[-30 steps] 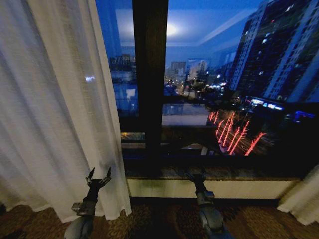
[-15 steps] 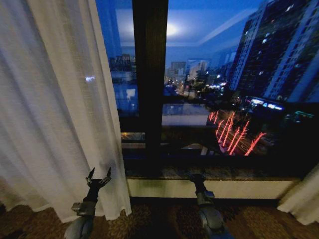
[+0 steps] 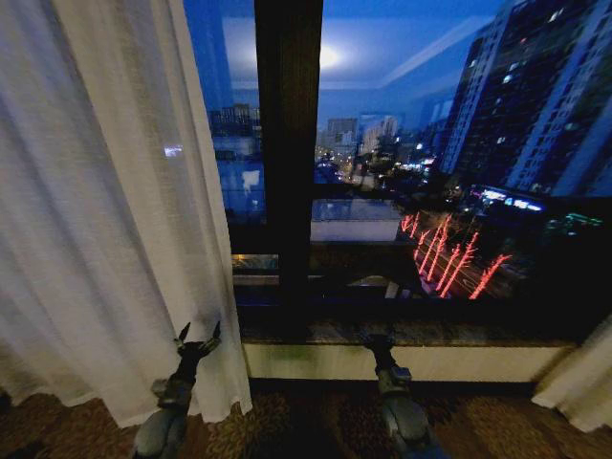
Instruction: Open the curtains by pulling them apart, changing their state from closed to fully open.
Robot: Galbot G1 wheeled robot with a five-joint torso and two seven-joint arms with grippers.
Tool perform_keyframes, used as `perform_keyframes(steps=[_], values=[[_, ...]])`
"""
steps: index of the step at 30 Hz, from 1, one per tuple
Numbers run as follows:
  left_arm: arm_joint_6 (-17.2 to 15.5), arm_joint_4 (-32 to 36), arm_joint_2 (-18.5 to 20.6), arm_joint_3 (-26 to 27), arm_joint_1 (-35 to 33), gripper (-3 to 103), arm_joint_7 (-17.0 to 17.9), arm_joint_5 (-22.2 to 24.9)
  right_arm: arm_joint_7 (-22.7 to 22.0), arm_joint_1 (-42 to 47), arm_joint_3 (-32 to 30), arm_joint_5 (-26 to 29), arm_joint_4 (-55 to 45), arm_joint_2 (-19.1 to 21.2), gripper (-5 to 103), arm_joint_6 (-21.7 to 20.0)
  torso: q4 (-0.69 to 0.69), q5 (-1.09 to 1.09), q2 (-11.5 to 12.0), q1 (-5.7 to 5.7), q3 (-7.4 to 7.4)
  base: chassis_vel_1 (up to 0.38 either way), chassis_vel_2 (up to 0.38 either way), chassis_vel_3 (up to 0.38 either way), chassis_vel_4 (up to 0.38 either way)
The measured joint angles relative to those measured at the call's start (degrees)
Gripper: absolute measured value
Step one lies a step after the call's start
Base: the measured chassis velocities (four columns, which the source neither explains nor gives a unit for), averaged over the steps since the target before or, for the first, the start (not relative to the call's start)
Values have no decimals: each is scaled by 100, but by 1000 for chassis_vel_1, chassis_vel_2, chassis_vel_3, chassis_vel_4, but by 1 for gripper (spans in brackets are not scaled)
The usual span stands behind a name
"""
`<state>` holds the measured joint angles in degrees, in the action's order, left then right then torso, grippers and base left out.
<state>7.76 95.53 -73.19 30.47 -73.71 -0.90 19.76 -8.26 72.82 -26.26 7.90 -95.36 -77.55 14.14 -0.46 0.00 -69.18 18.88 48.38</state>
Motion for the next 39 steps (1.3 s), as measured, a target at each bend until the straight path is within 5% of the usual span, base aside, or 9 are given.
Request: perform_keyframes(steps=[2, 4, 8, 13, 18, 23, 32, 39], values=[[-415, -41, -24, -156, 152, 100, 197, -158, 0, 0, 0, 0, 0, 0, 100, 0, 0, 0, 0, 0, 0, 0, 0, 0, 0], [-473, -46, -27, -177, 173, 100, 222, -180, 0, 0, 0, 0, -1, 0, 100, 0, 0, 0, 0, 0, 0, 0, 0, 0, 0], [-1385, -138, -82, -520, 507, 100, 651, -525, 0, 0, 0, 0, 0, 0, 100, 0, 0, 0, 0, 0, 0, 0, 0, 0, 0], [-1728, -172, -104, -647, 628, 100, 807, -654, 0, 0, 0, 0, 0, 0, 100, 0, 0, 0, 0, 0, 0, 0, 0, 0, 0], [-1727, -194, -102, -654, 645, 100, 814, -656, 0, 0, 0, 0, 0, 0, 100, 0, 1, 0, 1, 0, 0, 0, 0, 0, 0], [-984, -753, 173, -665, 1094, 100, 930, -529, 0, 0, -1, 0, 0, 0, 100, 0, 0, -5, 1, 1, 1, 0, 0, 0, 0], [-620, 73, 363, -366, 705, 100, 1051, -574, 0, 0, 0, 0, 0, 0, 100, 0, 0, 2, 0, 0, -1, 0, 0, 0, 0], [-159, -223, 280, -286, 443, 100, 1073, -657, 0, 0, 0, 0, -1, 0, 100, 0, 1, -1, 0, 0, -1, 0, 0, 0, 0]])
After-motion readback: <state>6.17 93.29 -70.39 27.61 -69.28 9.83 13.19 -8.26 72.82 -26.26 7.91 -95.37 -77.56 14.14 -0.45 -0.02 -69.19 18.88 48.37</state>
